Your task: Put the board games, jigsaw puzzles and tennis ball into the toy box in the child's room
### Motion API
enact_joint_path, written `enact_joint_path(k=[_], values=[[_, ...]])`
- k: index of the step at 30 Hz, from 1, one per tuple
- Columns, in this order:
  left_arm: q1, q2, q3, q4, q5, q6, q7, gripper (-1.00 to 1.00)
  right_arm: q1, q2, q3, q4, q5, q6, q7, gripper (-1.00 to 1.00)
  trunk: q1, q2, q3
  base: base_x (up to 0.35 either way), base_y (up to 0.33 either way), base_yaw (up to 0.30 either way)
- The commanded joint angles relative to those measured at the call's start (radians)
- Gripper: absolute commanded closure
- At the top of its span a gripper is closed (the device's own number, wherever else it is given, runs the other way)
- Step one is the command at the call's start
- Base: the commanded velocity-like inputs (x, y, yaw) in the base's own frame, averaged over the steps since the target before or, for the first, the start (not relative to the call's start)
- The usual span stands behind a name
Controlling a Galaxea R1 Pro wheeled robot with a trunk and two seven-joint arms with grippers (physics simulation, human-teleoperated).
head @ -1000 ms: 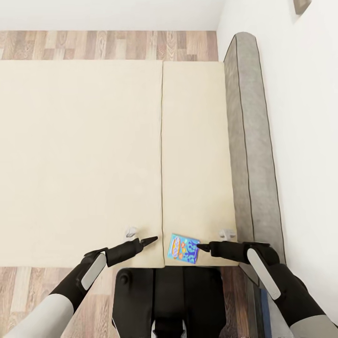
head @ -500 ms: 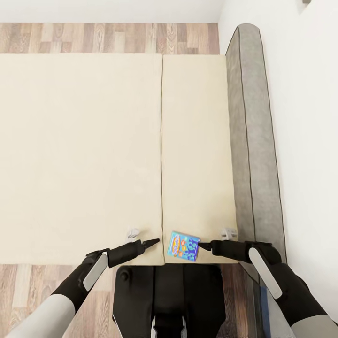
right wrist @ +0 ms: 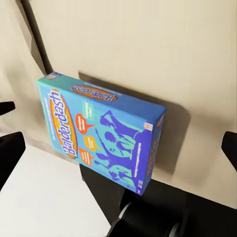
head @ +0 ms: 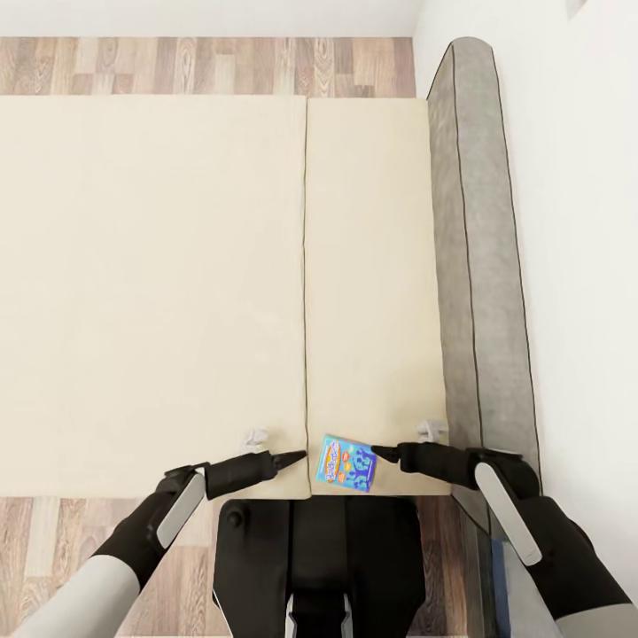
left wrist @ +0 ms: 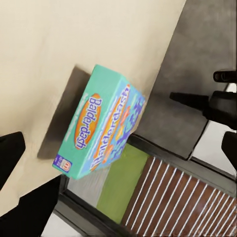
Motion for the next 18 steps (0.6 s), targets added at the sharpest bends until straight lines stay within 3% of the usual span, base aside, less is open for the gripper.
enact_joint_path(k=[1,6,15,18], values=[[0.000,0.002,-0.004,-0.004,0.007,0.010,-0.005,-1.00,0.000,0.000,0.000,-0.002,0.004,0.003,0.004,-1.00,0.001,-0.002,-0.001,0.000,0.000,0.000],[0.003,0.003,-0.001,-0.014,0.004,0.054,-0.026,-1.00,0.000,0.000,-0.002,-0.006,0.004,0.002,0.005,-1.00,0.001,-0.002,-0.001,0.000,0.000,0.000],[0.004,0.004,0.044,-0.017,0.027,0.106,-0.034,-1.00,0.001,0.001,-0.002,-0.008,0.004,0.003,0.005,-1.00,0.001,-0.002,-0.001,0.000,0.000,0.000],[0.005,0.004,0.052,-0.018,0.030,0.114,-0.034,-1.00,0.001,0.001,-0.002,-0.008,0.004,0.003,0.005,-1.00,0.012,-0.023,-0.011,0.000,0.000,0.000]])
